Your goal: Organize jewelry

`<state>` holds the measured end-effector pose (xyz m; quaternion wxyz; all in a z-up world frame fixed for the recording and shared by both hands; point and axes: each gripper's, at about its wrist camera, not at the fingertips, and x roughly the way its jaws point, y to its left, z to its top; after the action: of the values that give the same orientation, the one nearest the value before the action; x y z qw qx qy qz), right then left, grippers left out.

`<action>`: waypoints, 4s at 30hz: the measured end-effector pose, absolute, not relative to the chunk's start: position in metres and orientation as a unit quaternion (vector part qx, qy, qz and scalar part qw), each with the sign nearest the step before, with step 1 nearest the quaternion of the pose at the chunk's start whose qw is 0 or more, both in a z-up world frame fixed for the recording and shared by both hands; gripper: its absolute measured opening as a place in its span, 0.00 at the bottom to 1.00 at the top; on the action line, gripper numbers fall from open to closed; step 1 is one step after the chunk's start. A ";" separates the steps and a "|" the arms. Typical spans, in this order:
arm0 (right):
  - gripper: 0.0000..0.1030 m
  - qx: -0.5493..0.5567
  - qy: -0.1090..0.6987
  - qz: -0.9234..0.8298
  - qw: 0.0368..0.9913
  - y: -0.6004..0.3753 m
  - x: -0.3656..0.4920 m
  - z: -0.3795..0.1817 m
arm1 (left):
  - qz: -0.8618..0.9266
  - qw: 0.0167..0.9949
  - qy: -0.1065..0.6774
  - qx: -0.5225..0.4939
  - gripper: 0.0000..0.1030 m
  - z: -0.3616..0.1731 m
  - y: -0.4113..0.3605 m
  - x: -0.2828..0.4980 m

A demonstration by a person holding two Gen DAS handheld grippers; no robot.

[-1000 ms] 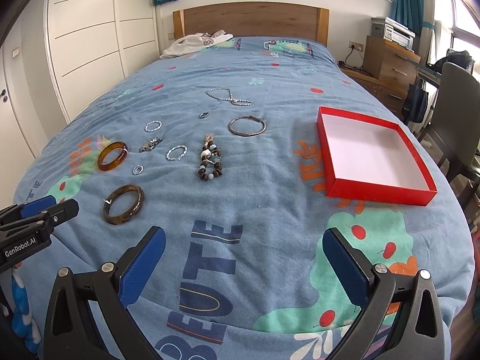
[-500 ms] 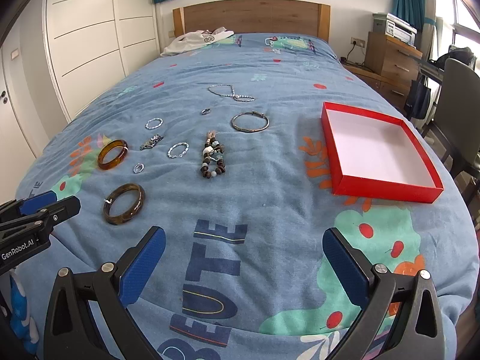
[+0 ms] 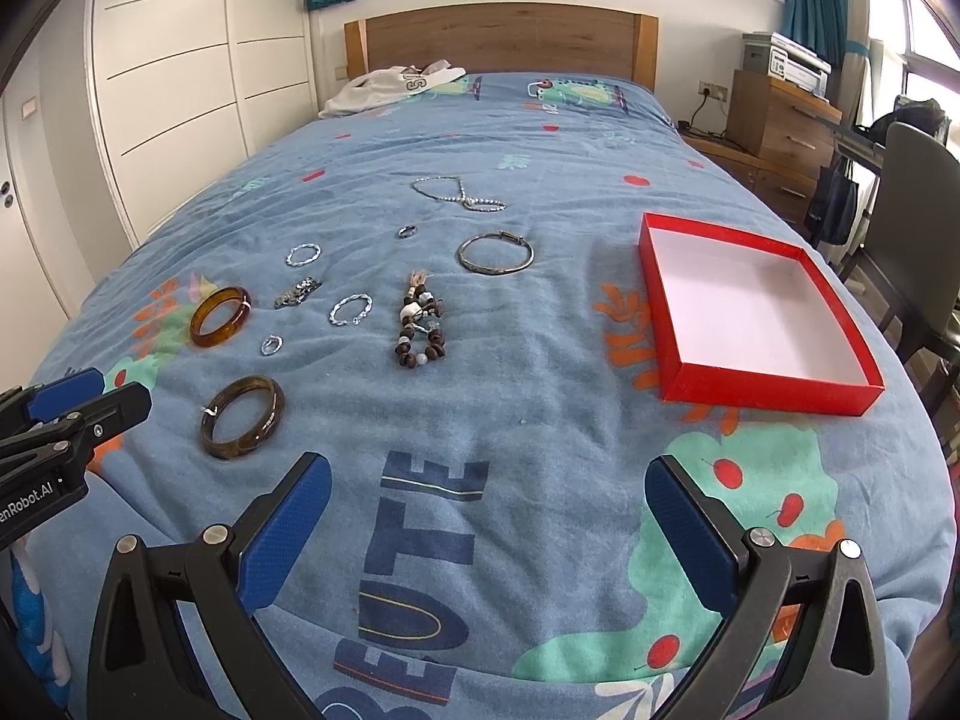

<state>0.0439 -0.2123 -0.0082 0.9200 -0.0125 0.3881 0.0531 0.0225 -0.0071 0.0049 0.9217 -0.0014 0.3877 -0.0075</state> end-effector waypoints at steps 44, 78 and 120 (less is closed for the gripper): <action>0.99 -0.025 0.410 0.089 0.907 -0.209 0.107 -0.042 | -0.034 0.894 0.446 -0.028 0.56 -0.049 0.002 0.062; 0.72 0.001 0.452 0.183 0.873 -0.175 0.204 -0.066 | -0.102 0.866 0.489 -0.031 0.38 -0.094 -0.018 0.105; 0.10 0.057 0.385 0.134 0.912 -0.308 0.103 0.041 | -0.162 0.900 0.404 -0.033 0.08 0.031 -0.092 0.086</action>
<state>0.1027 -0.3082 0.0410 0.9115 0.0573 0.3847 0.1336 0.0863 -0.0923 0.0313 0.8996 -0.0333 0.4043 -0.1617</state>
